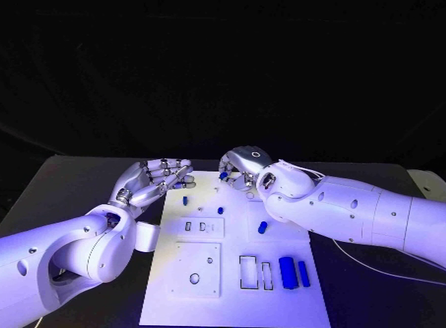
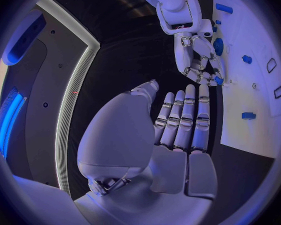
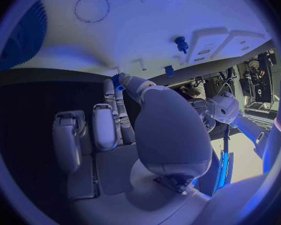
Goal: Assemble the parts on the task board
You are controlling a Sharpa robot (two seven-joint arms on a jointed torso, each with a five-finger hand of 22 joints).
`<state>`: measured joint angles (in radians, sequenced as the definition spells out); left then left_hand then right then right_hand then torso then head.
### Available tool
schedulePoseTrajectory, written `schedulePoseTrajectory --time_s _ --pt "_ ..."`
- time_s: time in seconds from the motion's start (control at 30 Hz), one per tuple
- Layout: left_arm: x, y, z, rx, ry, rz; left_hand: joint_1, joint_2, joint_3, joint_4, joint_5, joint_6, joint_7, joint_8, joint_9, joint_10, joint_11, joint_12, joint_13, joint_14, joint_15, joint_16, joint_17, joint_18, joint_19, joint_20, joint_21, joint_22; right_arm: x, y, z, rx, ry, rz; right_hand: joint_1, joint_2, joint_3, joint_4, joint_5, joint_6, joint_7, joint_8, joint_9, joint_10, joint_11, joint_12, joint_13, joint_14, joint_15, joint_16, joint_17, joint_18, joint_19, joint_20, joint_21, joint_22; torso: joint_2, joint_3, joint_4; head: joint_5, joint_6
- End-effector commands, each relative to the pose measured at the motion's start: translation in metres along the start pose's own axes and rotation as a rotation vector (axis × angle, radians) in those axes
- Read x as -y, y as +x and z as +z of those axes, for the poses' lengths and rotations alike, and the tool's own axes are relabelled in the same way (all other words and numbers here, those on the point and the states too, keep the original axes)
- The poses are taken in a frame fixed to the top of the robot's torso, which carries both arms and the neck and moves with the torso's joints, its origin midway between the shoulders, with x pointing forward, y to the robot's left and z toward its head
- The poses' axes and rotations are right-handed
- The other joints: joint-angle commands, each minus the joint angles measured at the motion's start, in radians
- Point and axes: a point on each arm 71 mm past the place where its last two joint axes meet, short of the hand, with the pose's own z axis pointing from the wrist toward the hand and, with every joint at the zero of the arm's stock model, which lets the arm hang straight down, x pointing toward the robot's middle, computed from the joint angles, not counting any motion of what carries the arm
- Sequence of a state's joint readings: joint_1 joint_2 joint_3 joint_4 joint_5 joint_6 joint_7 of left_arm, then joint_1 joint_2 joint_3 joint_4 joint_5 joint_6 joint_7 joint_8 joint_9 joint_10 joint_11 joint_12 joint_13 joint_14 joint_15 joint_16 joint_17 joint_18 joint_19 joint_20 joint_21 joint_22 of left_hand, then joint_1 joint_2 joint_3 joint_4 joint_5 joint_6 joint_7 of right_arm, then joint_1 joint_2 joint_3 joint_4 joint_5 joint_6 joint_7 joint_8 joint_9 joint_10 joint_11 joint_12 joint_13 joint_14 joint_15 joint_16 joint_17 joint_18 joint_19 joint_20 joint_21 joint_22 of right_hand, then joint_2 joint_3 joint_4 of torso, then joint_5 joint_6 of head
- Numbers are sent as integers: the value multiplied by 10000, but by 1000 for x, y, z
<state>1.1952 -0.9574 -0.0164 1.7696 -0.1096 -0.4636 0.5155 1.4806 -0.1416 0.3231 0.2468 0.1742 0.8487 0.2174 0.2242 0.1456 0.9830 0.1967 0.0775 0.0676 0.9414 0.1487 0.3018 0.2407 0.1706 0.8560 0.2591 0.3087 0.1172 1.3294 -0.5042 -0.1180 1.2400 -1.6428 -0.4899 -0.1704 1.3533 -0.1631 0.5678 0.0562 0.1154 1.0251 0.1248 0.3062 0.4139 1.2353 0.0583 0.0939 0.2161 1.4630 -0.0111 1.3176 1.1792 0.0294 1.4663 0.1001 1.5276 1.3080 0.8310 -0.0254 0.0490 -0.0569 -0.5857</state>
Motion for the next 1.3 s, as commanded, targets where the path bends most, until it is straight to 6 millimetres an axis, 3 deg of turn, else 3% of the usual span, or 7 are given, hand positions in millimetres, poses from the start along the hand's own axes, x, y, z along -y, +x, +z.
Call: schedulePoseTrajectory --time_s 0.03,0.83,0.9,0.93,1.0,1.07,1.3 --pt "1 3 1 -183 66 -121 18 22 66 -1 -44 -73 333 -44 -12 -64 6 -33 -11 -64 22 -59 9 123 72 7 26 -17 -2 1 1 11 -87 3 -8 112 -14 -11 13 -33 -51 94 535 -32 12 -22 11 350 -58 -1 -14 -109 552 -85 13 1897 18 0 -8 -1 10" --pt "5 3 3 -205 131 -100 22 25 77 -11 -45 -87 340 -54 -16 -78 13 -48 -10 -76 27 -68 16 122 68 10 22 -23 -5 10 7 -437 -33 -45 -177 5 5 50 -50 -270 28 -31 575 -236 93 -159 41 306 7 -74 -164 -70 437 -39 -83 1745 78 0 -15 8 -17" --pt "5 3 3 -204 131 -98 22 25 77 -11 -45 -87 340 -54 -16 -78 13 -48 -10 -76 27 -68 16 122 68 10 22 -23 -3 9 7 -328 -8 -53 -360 -217 46 146 -119 -798 252 -382 477 -719 286 -324 -17 191 164 -315 -527 27 153 71 -332 1350 83 1 -27 10 -11" --pt "5 3 3 -204 131 -97 22 25 77 -11 -45 -87 340 -54 -16 -78 13 -48 -10 -76 27 -68 16 122 68 10 22 -23 -3 9 7 -278 1 -52 -544 -446 -4 251 -328 -1415 460 -790 330 -1181 427 -328 -86 96 322 -508 -799 108 -86 175 -550 1015 84 2 -28 10 -8" --pt "5 3 3 -205 131 -96 22 25 77 -11 -45 -87 340 -54 -16 -78 13 -48 -10 -76 27 -68 16 122 68 10 22 -23 -2 8 7 -204 26 -48 -615 -660 -238 328 -516 -2092 592 -1238 206 -1848 594 -272 -159 -56 429 -838 -1266 276 -542 336 -1009 355 86 7 -35 16 4" --pt "5 2 3 -203 132 -94 22 25 77 -11 -45 -87 340 -54 -16 -78 13 -48 -10 -76 27 -68 16 122 68 10 22 -23 -1 7 5 -167 47 -35 -648 -722 -513 402 -400 -2245 707 -1357 203 -2101 697 -225 -165 -71 499 -880 -1350 317 -644 408 -1151 177 90 10 -34 15 17" --pt "6 0 2 -148 135 -63 19 25 82 -16 -47 -103 347 -64 -20 -95 21 -64 -10 -88 34 -77 21 121 63 12 18 -28 6 2 -8 -36 63 67 -442 -607 -917 474 -236 -2072 659 -1330 300 -2156 660 43 -102 -48 477 -841 -1367 296 -517 416 -1127 269 87 35 -77 23 55"
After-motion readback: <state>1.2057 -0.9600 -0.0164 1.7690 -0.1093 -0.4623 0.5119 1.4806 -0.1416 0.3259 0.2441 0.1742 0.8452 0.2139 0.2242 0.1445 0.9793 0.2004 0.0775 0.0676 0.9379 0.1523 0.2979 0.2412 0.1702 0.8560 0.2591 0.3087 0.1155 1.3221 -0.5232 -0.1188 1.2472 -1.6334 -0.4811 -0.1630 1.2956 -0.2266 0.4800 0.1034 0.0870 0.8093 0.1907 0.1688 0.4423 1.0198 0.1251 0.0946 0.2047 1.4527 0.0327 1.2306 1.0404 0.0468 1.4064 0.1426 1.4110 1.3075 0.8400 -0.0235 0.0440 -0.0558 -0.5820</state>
